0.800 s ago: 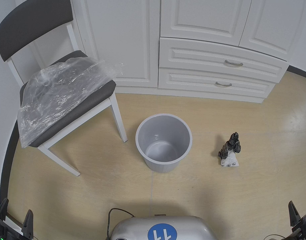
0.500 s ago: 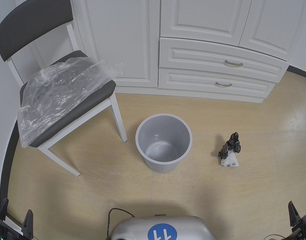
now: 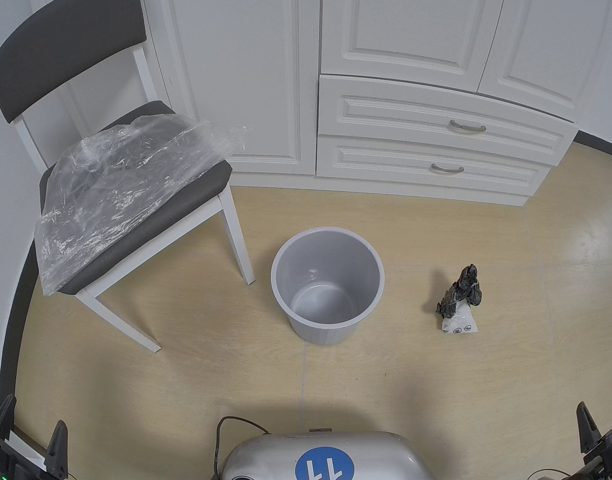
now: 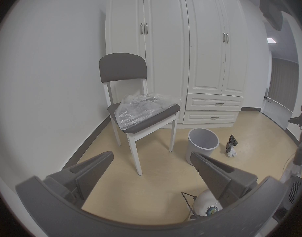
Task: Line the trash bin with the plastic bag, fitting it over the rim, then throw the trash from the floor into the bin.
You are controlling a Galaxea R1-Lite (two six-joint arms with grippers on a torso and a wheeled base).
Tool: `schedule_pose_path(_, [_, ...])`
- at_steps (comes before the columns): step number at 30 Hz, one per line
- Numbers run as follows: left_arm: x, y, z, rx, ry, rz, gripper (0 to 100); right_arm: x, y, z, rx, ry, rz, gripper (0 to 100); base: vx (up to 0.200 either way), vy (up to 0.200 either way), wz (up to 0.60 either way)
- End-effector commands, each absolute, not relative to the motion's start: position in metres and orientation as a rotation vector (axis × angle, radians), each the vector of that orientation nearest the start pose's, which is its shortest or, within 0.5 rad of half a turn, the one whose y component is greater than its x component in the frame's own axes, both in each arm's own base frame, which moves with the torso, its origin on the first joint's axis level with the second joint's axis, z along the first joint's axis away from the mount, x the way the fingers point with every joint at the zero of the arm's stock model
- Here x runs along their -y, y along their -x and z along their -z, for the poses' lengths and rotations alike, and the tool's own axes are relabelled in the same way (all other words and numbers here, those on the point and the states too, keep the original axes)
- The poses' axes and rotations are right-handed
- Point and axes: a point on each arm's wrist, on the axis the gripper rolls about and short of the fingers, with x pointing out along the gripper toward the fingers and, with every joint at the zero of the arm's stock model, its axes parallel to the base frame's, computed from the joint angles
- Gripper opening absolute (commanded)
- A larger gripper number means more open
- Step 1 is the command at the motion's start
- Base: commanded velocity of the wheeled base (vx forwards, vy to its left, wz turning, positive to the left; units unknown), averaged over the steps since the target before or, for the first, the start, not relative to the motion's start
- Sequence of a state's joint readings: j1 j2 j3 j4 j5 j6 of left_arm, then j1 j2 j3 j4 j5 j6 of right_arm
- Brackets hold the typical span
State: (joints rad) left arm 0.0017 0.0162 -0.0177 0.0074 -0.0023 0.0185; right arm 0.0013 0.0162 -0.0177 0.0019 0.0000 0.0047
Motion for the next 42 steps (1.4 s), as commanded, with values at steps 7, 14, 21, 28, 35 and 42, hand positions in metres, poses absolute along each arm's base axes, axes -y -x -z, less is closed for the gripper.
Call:
schedule_pose_path(7, [0.0001, 0.0230, -0.0755, -0.005, -0.020, 0.002, 100, 0.0001, 0.0229, -0.0757, 0.000, -0.005, 0.000, 100, 0.000, 0.000, 0.00])
schedule_pose_path(14, [0.0001, 0.0230, -0.0755, -0.005, -0.020, 0.002, 100, 0.0001, 0.0229, -0.0757, 0.000, -0.005, 0.000, 100, 0.000, 0.000, 0.00])
schedule_pose_path(21, [0.0001, 0.0230, -0.0755, -0.005, -0.018, 0.002, 100, 0.0001, 0.0229, -0.0756, -0.002, -0.005, 0.000, 100, 0.000, 0.000, 0.00])
schedule_pose_path(28, [0.0001, 0.0230, -0.0755, -0.005, -0.020, 0.002, 100, 0.0000, 0.0229, -0.0756, -0.002, -0.003, -0.002, 100, 0.000, 0.000, 0.00])
schedule_pose_path(35, [0.0007, 0.0229, -0.0754, -0.003, -0.032, 0.026, 100, -0.0002, 0.0229, -0.0754, -0.003, 0.046, -0.008, 100, 0.000, 0.000, 0.00])
schedule_pose_path(42, [0.0009, 0.0229, -0.0756, -0.001, -0.041, 0.034, 100, -0.0006, 0.0229, -0.0756, -0.001, 0.060, -0.023, 100, 0.000, 0.000, 0.00])
